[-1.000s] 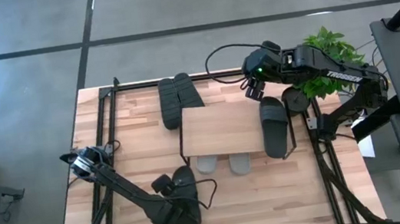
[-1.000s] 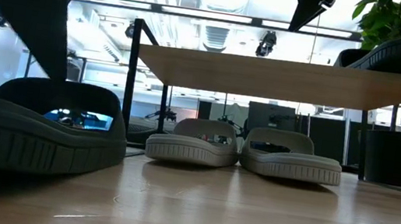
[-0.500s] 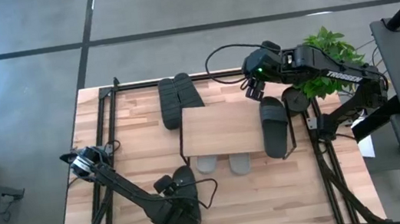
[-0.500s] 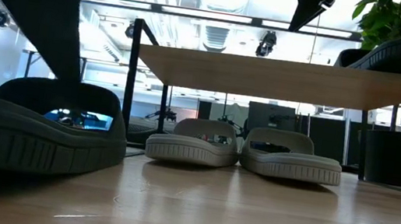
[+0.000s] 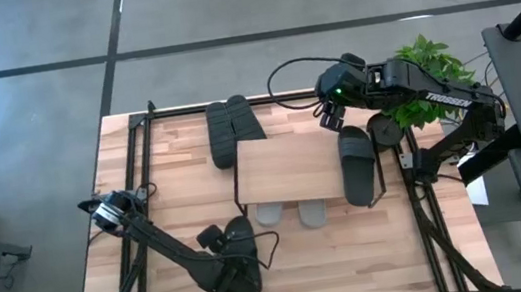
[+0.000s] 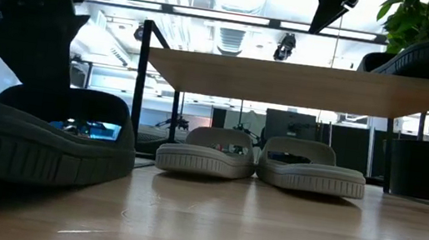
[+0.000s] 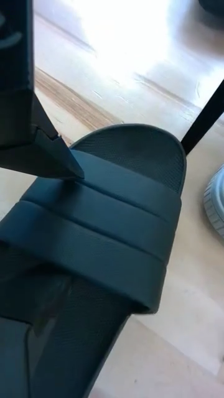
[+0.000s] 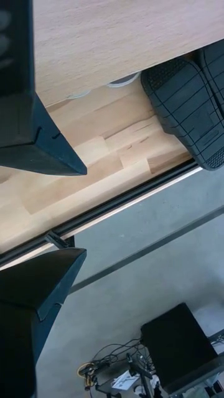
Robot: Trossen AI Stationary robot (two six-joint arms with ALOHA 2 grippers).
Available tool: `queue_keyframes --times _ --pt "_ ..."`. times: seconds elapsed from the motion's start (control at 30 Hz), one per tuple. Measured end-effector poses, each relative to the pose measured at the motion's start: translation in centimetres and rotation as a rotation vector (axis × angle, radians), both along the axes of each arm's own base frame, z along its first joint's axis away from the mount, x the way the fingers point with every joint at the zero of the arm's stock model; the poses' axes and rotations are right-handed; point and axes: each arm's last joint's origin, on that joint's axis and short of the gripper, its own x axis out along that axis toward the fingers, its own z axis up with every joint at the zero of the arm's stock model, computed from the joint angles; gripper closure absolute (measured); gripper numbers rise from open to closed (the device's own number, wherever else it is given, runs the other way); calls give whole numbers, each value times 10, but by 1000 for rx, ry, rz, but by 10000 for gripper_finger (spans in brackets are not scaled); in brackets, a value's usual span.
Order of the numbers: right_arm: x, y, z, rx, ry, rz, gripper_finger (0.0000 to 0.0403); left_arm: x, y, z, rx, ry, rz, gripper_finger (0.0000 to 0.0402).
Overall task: Pick and place slides into the shelf
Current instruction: Put the black slipper on the shelf
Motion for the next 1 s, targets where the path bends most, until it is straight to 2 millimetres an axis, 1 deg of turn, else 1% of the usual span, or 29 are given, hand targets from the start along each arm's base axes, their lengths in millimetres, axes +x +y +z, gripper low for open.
queue_keyframes --times 0.07,0.17,0.37,0.53,0.6,0.67,0.73,0.9,1.0 --pt "0 0 0 0 0 0 209 1 2 0 2 2 2 203" --pt "0 0 0 0 -1 0 209 2 4 0 3 5 4 227" --pt "0 0 -2 1 4 0 209 4 6 0 -4 9 11 309" --pt "0 0 -3 2 10 0 209 3 5 6 -76 47 18 386" --pt "1 0 -3 2 10 1 209 3 3 13 -120 52 16 394" --pt "0 0 -3 -2 15 7 209 3 -2 26 -173 41 4 398" --pt "0 0 -3 -6 22 14 209 0 -5 45 -199 31 -7 400" --pt "1 0 -3 -8 24 19 209 -11 -5 99 -221 -12 -9 401" --pt "1 0 -3 -2 22 24 209 -14 -1 135 -252 -125 -30 401"
